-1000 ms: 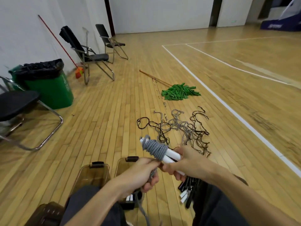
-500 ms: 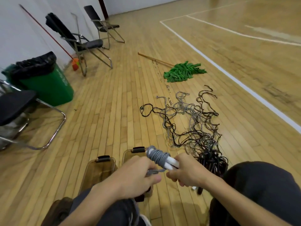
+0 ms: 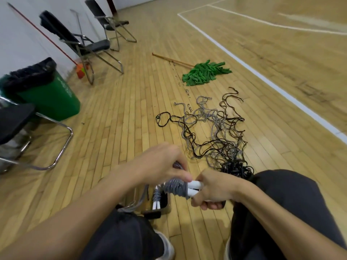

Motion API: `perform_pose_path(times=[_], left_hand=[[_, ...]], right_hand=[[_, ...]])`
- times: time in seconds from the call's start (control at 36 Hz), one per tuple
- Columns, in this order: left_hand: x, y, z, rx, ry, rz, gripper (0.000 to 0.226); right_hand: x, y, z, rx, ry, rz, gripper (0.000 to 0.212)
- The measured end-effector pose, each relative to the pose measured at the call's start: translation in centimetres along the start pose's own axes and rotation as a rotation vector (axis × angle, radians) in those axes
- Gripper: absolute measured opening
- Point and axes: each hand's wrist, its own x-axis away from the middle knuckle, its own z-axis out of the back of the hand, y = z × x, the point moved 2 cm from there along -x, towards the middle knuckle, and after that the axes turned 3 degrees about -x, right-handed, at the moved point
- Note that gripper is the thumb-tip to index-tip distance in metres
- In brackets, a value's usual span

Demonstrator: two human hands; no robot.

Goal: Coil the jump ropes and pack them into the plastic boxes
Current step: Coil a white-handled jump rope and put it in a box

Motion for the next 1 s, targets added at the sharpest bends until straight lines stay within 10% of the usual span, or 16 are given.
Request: perform_pose_path(times=[0.64, 0.78, 1.0], left_hand=[[-2.8, -8.9, -9.8, 0.879, -0.139, 0.178, 0.045], [-1.9, -8.5, -10.4, 0.983, -0.047, 0.202, 0.005], [-0.2, -5.5, -11.7, 1.184, -0.131, 0.269, 0.035]], right_hand=[[1.6, -0.9, -0.1, -0.293, -0.191, 0.337, 0.024], [1.2, -1.3, 0.0, -0.390, -0.077, 0.376, 0.009], [-0.8, -0.6, -0.5, -0.475, 0.217, 0.234, 0.004]])
